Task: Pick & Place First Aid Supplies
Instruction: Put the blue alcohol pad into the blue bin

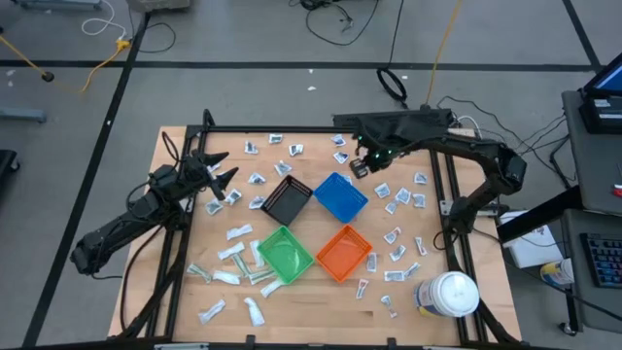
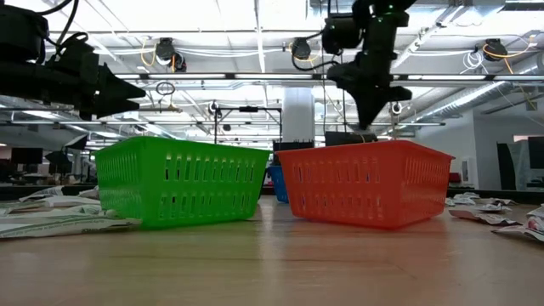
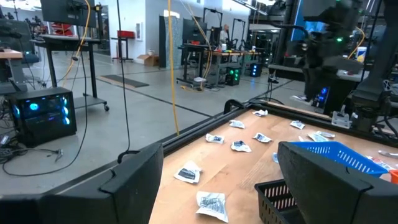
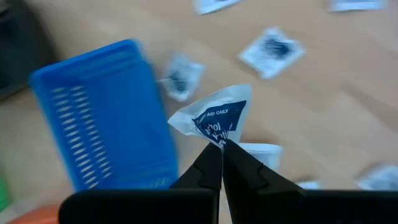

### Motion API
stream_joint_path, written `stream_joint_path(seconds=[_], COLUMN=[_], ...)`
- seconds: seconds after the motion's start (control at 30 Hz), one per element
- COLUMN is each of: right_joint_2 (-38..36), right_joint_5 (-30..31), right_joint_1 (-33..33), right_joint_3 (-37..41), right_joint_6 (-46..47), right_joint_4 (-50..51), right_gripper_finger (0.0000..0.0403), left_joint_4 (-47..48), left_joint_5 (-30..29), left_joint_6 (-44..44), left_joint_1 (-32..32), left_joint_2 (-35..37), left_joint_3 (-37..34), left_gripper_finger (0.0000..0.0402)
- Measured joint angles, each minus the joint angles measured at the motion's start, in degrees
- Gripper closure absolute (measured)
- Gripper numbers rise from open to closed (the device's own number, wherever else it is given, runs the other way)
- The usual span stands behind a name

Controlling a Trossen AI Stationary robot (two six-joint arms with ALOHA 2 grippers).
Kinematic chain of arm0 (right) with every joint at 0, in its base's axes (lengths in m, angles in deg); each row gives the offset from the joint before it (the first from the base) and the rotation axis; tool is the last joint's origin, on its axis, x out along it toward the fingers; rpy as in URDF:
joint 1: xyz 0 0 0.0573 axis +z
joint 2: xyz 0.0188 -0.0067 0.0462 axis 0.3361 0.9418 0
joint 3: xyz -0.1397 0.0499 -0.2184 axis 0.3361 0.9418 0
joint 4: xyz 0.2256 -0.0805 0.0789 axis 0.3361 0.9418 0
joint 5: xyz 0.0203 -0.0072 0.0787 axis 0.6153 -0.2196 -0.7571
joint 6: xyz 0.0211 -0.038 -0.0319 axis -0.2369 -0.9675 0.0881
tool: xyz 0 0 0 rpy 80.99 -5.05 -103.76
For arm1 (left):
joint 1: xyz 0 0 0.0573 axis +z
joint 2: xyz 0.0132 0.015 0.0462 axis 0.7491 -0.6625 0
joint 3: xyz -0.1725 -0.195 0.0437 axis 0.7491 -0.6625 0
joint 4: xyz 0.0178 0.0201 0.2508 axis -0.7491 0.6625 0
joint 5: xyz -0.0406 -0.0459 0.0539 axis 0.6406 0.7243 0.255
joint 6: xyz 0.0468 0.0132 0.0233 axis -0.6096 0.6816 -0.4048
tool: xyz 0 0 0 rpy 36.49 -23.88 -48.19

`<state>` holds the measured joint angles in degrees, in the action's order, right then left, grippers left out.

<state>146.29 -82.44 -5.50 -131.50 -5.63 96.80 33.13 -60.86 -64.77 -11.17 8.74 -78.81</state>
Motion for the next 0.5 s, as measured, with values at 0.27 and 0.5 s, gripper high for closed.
stream_joint_path(seconds=[0.27, 0.5], right_joint_2=[2.7, 7.0], right_joint_5=[-2.2, -2.9], right_joint_1=[7.2, 10.4], right_joint_3=[0.0, 0.0], right_joint_6=[-1.1, -2.5], right_joint_4=[-5.0, -6.3], right_gripper_finger=[0.0403, 0.0403], left_joint_4=[0.0, 0.0], left_joint_5=[0.0, 0.0], left_joint_6=[0.0, 0.0], left_joint_1=[0.0, 0.0], left_joint_2=[0.0, 0.0], left_joint_3=[0.0, 0.0], left_gripper_finger=[0.0078, 0.0078])
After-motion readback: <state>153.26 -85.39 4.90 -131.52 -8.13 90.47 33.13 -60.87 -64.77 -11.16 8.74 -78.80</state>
